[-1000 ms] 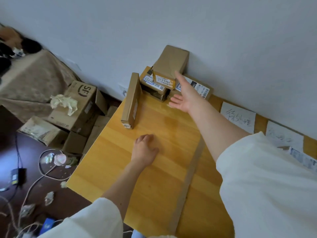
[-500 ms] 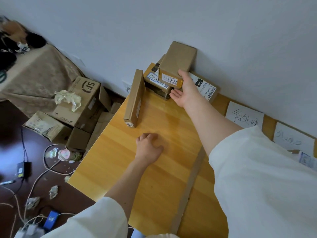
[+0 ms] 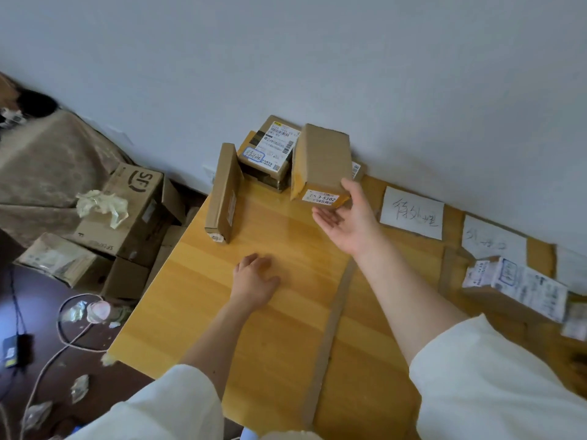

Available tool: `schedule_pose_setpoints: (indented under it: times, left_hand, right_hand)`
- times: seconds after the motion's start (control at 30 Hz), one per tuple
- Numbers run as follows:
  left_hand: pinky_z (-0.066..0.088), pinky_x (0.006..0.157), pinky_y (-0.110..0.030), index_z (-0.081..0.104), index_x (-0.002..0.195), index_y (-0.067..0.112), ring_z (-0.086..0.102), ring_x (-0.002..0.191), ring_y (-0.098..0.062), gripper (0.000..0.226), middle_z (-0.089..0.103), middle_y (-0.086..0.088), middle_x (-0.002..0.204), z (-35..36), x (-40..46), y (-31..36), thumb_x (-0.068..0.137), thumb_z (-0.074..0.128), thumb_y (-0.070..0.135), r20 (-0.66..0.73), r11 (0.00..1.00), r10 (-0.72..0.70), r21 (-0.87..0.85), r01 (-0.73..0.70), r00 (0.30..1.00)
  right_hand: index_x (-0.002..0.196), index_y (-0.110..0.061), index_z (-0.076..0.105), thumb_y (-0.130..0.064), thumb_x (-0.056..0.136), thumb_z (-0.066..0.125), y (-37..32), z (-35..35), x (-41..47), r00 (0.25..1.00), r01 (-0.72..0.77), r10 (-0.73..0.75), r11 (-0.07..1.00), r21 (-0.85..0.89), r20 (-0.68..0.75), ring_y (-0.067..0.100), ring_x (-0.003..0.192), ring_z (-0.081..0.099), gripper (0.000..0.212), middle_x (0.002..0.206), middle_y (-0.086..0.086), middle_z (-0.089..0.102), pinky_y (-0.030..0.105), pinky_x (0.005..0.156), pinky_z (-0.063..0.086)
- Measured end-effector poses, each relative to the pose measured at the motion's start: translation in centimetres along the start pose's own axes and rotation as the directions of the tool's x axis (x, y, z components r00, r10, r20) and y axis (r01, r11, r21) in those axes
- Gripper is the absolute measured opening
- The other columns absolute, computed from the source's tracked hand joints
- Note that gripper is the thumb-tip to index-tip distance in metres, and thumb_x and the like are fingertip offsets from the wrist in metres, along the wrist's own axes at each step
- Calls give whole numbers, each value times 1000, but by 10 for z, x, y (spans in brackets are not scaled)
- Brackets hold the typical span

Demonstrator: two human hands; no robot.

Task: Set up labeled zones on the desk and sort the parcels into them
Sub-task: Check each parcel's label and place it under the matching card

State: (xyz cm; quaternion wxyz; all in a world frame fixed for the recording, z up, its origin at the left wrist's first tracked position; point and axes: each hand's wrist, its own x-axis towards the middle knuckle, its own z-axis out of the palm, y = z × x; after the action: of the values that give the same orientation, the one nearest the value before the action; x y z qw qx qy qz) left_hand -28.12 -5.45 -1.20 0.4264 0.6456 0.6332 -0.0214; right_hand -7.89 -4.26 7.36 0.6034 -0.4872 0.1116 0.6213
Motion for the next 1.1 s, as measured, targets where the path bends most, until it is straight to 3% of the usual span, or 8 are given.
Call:
schedule_pose_setpoints:
  times: [0.17,0.27,0.47,0.57,0.7,0.9,1.0,1.1]
  left_hand:
    - [44,92,-29,53,133,23,54,119,-24,47,56,-2,133,5,-25,5,87,63,30,32,994,-17,-103,20,999]
    - [45,91,-29,57,129,22,57,115,-20,43,62,-3,127,14,-44,12,87,65,27,64,976,8,-217,7,998]
    - [42,80,-23,60,125,20,59,102,-14,35,64,1,116,24,-80,37,90,64,25,102,924,90,-380,-45,991]
    - [42,76,-20,62,122,19,60,101,-14,31,66,-1,112,29,-94,49,90,64,22,78,894,125,-440,-78,989]
    - [49,86,-29,62,124,19,62,101,-14,33,67,0,107,32,-112,66,91,62,26,67,859,153,-502,-99,986]
    - [53,87,-33,42,140,25,60,110,-14,59,60,0,126,31,-138,90,90,57,51,186,760,196,-649,-29,963]
    - [55,91,-39,37,144,24,60,112,-14,79,58,2,129,30,-147,101,80,63,62,258,730,223,-683,14,940]
    - [57,87,-40,25,149,30,60,114,-17,99,54,0,134,30,-156,110,68,67,67,310,701,245,-711,53,919]
  right_hand:
    - [127,1,53,-33,82,71,8,-62,-48,999,-33,33,995,97,6,29,118,56,59,119,19,59,40,99,51]
    - [117,2,56,-32,85,67,12,-90,-78,1000,-29,30,996,85,-10,28,111,57,47,105,16,60,39,98,50]
    - [122,-4,54,-27,82,70,17,-129,-122,996,42,-42,999,-1,-75,27,104,60,48,111,15,61,37,87,53]
    - [114,-8,57,-21,85,69,19,-142,-139,991,100,-106,993,-67,-85,25,103,61,34,107,13,63,37,93,52]
    - [116,-5,60,-16,83,71,23,-156,-152,974,185,-203,969,-167,-101,24,103,63,36,108,12,67,36,92,53]
    - [126,-25,52,-29,66,85,32,-168,-175,884,317,-456,748,-583,-105,16,107,63,69,115,-3,64,31,87,53]
    - [127,-32,47,-25,66,87,36,-168,-185,825,376,-562,620,-689,-56,8,108,56,73,117,-10,59,18,75,44]
    - [132,-33,43,-22,62,88,39,-174,-185,771,427,-637,510,-746,6,9,116,51,84,126,-10,53,15,78,44]
